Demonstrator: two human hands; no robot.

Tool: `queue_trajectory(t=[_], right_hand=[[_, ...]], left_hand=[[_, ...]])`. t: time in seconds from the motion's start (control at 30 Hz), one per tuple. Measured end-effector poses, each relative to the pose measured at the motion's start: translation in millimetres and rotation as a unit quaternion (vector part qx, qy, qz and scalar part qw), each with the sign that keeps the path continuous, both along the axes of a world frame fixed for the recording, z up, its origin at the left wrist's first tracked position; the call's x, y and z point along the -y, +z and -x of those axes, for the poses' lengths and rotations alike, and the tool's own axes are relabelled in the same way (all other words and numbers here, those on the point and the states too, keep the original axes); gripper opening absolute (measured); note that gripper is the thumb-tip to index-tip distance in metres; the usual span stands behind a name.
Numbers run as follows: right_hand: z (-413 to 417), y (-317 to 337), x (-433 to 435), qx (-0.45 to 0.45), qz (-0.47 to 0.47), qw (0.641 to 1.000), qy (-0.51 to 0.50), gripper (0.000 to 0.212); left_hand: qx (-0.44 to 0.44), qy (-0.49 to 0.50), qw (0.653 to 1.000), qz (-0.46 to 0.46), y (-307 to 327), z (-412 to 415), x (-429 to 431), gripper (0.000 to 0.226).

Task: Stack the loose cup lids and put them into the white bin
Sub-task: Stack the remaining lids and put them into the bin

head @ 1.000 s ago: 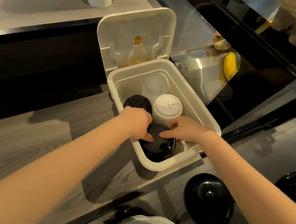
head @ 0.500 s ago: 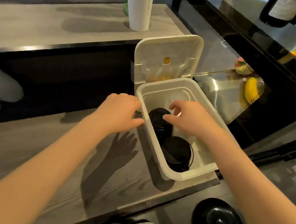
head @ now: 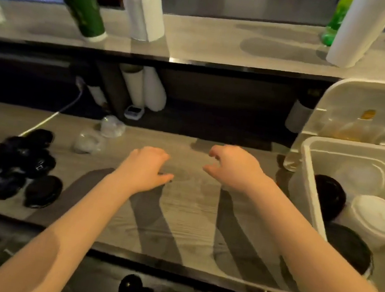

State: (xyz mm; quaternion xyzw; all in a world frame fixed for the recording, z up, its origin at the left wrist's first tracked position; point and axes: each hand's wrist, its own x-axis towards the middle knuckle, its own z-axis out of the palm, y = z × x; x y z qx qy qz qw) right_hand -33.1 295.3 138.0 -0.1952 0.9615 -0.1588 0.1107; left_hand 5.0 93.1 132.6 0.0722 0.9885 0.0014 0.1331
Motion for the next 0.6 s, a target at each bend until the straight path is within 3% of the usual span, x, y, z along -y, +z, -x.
queue_trajectory(t=[0.3,0.6], right_hand=[[-4,-42,160,0.089,-0.025,0.992,0.084,0.046],[-26,-85,297,0.164,-0.011,0.977,0.132,0.052]], left_hand=[[0.064,0.130,0.988,-0.051,-49,-28,149,0.056],[-0.029,0.212,0.973,-0.085,-87,-57,298,0.047]])
